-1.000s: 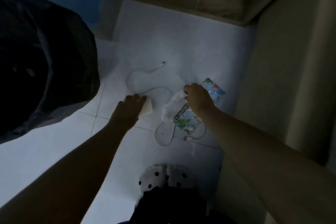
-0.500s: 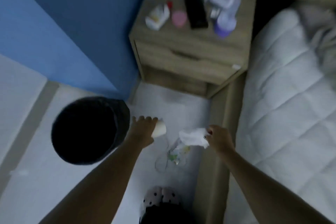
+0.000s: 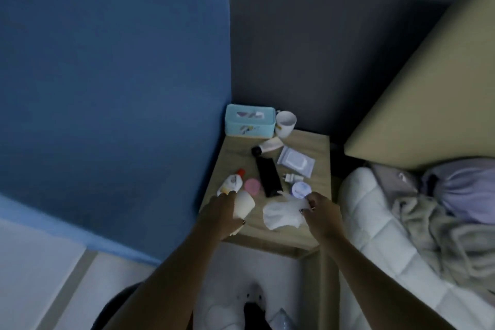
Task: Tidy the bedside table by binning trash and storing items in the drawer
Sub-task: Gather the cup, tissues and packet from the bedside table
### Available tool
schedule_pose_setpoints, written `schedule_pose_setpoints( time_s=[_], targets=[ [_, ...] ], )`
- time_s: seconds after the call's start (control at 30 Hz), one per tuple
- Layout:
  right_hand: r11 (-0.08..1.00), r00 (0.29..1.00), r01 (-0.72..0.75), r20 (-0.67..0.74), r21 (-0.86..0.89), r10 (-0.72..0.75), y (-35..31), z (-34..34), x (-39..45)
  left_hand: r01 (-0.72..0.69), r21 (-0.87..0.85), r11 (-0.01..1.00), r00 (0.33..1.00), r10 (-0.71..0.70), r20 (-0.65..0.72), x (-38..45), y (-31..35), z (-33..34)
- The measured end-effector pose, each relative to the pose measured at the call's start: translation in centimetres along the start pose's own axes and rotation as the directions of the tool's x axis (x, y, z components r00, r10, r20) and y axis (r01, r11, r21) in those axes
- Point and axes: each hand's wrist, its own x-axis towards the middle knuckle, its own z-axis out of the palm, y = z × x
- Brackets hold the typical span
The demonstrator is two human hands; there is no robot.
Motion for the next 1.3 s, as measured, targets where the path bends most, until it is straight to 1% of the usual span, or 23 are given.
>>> schedule_pose_setpoints(
  time_s=[0.1,0.27,0.43,0.6,0.67,0.77,0.87,0.9,0.97,1.03,1.13,1.2,1.3],
  targets=[
    [1.0,1.0,0.02,-0.018,0.021,-0.019,-1.9,-0.6,6.4,0.033,-0.148,0.988,0.999,-0.037,-0.026,6.2,1.1,-1.9],
    [0.998,0.999,-0.019,-0.045,0.054,0.022,-2.1,2.2,16.8,0.117,-0.236,0.965,0.992,-0.122,-0.008,16.8,1.7,-1.4],
    [0.98,0.995,-0.101,0.011,0.173,0.1,-0.3,5.8,23.2,0.157,-0.263,0.952,0.987,-0.161,0.007,24.1,1.5,1.0],
    [0.988,0.995,-0.099,0.036,0.116,0.096,1.1,8.1,26.5,0.153,-0.265,0.952,0.987,-0.158,0.0,27.5,1.0,2.7],
    [0.991,0.993,-0.103,0.066,0.085,0.098,1.3,8.7,26.9,0.162,-0.286,0.945,0.986,-0.164,0.017,28.0,0.7,3.2],
    [0.996,0.989,-0.079,0.13,0.031,0.074,1.4,9.4,27.0,0.201,-0.362,0.91,0.979,-0.198,0.045,28.3,0.2,3.5],
    [0.993,0.987,-0.064,0.151,0.094,0.049,1.5,9.7,26.5,0.233,-0.386,0.893,0.972,-0.231,0.052,28.2,-0.2,3.6],
    [0.996,0.99,-0.034,0.138,0.086,0.022,1.6,9.7,26.3,0.242,-0.389,0.889,0.969,-0.241,0.051,28.1,-0.2,3.6],
    [1.0,0.995,0.018,0.102,0.01,-0.019,1.7,9.7,25.7,0.249,-0.401,0.881,0.966,-0.253,0.044,27.6,-0.3,3.4],
    [0.999,0.998,0.031,0.051,-0.028,-0.029,1.5,9.5,24.8,0.24,-0.408,0.881,0.967,-0.252,0.026,26.6,-0.4,3.1],
    [0.999,0.999,0.032,-0.028,-0.007,-0.032,1.1,9.3,22.4,0.226,-0.426,0.876,0.967,-0.253,-0.008,24.7,-1.0,2.6],
    [0.999,0.998,0.051,-0.048,0.01,-0.05,1.1,9.3,20.2,0.198,-0.424,0.884,0.97,-0.24,-0.049,23.3,-1.8,2.7],
    [0.998,0.996,0.054,-0.067,0.033,-0.052,1.5,9.2,15.7,0.117,-0.357,0.927,0.981,-0.164,-0.103,19.6,-2.2,3.1]
  ],
)
